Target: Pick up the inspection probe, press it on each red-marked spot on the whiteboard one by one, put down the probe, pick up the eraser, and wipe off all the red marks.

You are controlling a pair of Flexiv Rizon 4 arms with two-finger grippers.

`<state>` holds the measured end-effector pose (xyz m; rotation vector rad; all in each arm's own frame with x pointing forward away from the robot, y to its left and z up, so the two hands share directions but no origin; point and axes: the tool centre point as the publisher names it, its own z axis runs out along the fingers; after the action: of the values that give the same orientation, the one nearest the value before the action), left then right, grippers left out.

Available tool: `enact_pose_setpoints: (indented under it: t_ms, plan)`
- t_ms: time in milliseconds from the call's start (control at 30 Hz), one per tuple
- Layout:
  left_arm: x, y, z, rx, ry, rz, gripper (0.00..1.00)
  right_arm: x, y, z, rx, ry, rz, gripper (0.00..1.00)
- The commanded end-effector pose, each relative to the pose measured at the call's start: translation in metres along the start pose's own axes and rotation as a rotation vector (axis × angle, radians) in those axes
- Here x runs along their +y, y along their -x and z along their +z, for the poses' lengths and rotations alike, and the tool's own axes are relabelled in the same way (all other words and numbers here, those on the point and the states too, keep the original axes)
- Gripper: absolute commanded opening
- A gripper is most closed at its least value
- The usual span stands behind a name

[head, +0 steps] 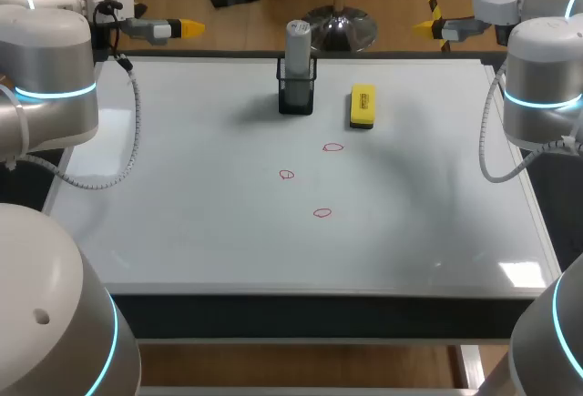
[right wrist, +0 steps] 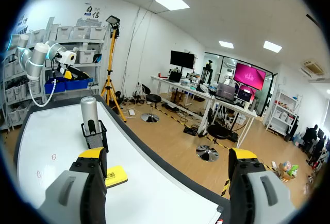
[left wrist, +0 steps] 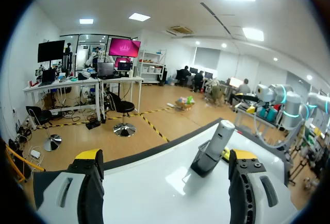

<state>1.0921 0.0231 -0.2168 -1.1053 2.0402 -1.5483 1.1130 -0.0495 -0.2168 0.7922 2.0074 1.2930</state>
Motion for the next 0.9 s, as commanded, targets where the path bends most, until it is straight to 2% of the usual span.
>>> enact_pose_setpoints:
  t_ms: [33, 300, 433, 533, 733, 800, 900]
  plan:
    - [0.000, 0.000, 0.000, -0.001, -0.003, 0.000, 1.00, 0.000, 0.000, 0.000, 0.001, -0.001, 0.000, 1.00]
    - [0.000, 0.000, 0.000, -0.001, -0.003, 0.000, 1.00, 0.000, 0.000, 0.000, 0.001, -0.001, 0.000, 1.00]
    - [0.001, -0.007, 0.009, 0.050, 0.001, 0.031, 1.00, 0.000, 0.000, 0.000, 0.001, -0.001, 0.000, 1.00]
    - [-0.001, -0.013, 0.014, 0.104, -0.019, 0.053, 1.00, 0.000, 0.000, 0.000, 0.001, -0.001, 0.000, 1.00]
    - [-0.005, -0.031, 0.027, 0.265, -0.047, 0.151, 1.00, 0.000, 0.000, 0.000, 0.001, -0.001, 0.000, 1.00]
    - [-0.005, -0.039, 0.032, 0.306, -0.027, 0.175, 1.00, 0.000, 0.000, 0.000, 0.001, -0.001, 0.000, 1.00]
    - [-0.004, -0.052, 0.041, 0.405, -0.039, 0.215, 1.00, 0.000, 0.000, 0.000, 0.001, -0.001, 0.000, 1.00]
